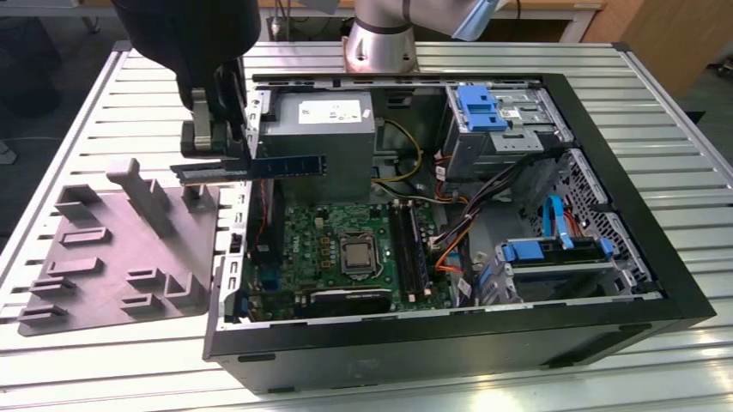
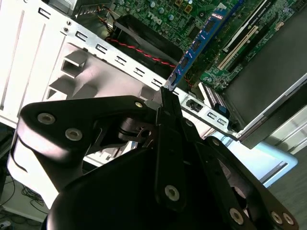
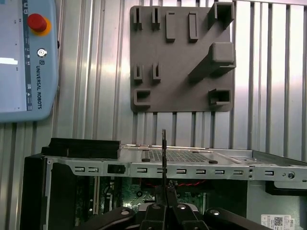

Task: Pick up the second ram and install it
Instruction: 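Pick up the second ram and move it above second insertion slot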

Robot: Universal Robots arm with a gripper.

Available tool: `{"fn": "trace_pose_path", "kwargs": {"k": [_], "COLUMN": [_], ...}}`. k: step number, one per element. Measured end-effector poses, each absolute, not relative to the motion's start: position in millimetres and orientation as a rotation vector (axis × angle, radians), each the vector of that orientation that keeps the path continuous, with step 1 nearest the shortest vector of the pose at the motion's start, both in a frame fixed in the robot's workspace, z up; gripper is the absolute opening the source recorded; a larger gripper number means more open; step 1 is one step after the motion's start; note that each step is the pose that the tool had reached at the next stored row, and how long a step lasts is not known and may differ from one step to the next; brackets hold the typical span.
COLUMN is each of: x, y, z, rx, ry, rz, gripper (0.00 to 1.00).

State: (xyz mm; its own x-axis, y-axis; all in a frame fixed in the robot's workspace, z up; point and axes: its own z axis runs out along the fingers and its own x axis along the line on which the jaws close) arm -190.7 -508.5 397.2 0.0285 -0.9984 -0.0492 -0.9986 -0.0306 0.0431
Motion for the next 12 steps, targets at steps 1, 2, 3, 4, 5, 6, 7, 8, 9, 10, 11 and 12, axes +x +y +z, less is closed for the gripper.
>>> {"fn": "trace_pose_path", "kwargs": {"k": [1, 2, 3, 4, 5, 6, 7, 8, 9, 10, 11, 12], "x": [-190.7, -190.5, -190.1, -189.7, -189.2, -188.7, -188.3, -187.9, -187.5, -187.1, -186.8, -186.4], "y": [-508.5, -508.5, -508.5, -508.6, -508.5, -508.5, -508.5, -508.5, -508.5, -508.5, -508.5, -508.5], "z": [396.9, 396.6, 396.4, 396.1, 396.0, 395.9, 395.8, 395.7, 395.6, 395.6, 395.5, 395.4], "rx": [-2.250, -2.250, -2.251, -2.251, -2.250, -2.250, -2.250, -2.250, -2.250, -2.250, -2.250, -2.250], "ry": [2.185, 2.185, 2.185, 2.185, 2.185, 2.185, 2.185, 2.185, 2.185, 2.185, 2.185, 2.185], "rz": [0.103, 0.103, 0.103, 0.103, 0.103, 0.103, 0.103, 0.103, 0.103, 0.103, 0.103, 0.103], "gripper": [0.12, 0.12, 0.12, 0.12, 0.12, 0.12, 0.12, 0.12, 0.12, 0.12, 0.12, 0.12]}}
